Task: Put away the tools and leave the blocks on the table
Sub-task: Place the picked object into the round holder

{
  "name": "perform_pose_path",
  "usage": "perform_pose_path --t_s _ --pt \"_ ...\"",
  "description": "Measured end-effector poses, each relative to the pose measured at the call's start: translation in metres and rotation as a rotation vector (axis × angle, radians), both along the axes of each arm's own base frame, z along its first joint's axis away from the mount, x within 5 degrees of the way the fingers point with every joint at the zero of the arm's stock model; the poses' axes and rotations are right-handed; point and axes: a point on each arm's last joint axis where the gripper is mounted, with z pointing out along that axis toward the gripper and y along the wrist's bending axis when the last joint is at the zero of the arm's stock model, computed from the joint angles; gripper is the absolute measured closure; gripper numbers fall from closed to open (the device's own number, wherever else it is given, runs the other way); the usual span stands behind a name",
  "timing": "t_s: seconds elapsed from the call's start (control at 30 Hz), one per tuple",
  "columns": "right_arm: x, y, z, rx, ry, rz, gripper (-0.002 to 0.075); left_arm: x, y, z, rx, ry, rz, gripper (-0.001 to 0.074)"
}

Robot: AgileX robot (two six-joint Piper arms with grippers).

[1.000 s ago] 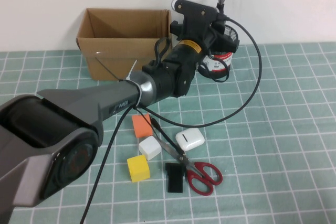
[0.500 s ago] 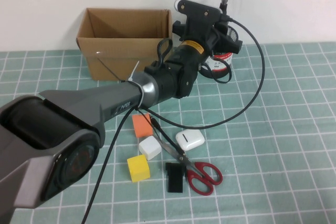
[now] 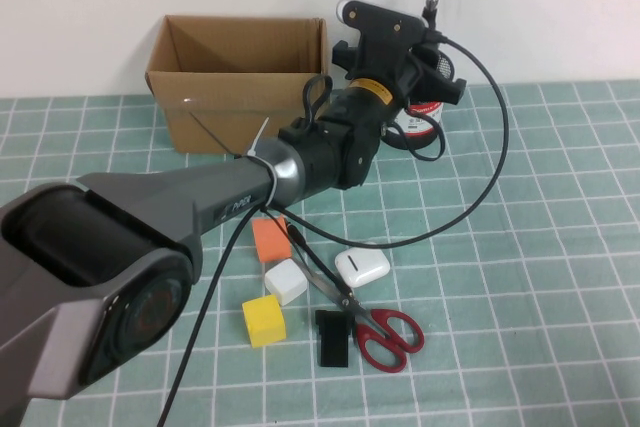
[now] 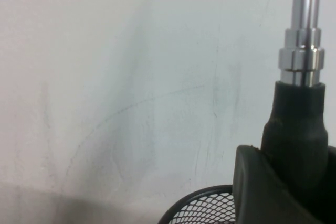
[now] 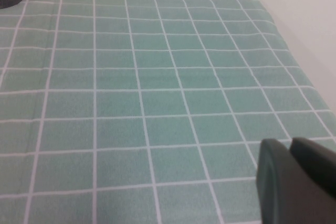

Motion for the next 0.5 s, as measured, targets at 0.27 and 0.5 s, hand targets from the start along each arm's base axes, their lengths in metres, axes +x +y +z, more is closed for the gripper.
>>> perform_pose_path --t_s 0.27,0.5 --pt "0.0000 0.0000 0.0000 0.000 0.000 0.000 0.0733 0.0002 0.0003 -0.0001 -0.006 0.005 0.004 0.0505" --pt "0.0000 0.0000 0.0000 0.000 0.000 0.000 0.0734 0.0004 0.0009 -0.0004 -0.032 0.026 0.019 0.0503"
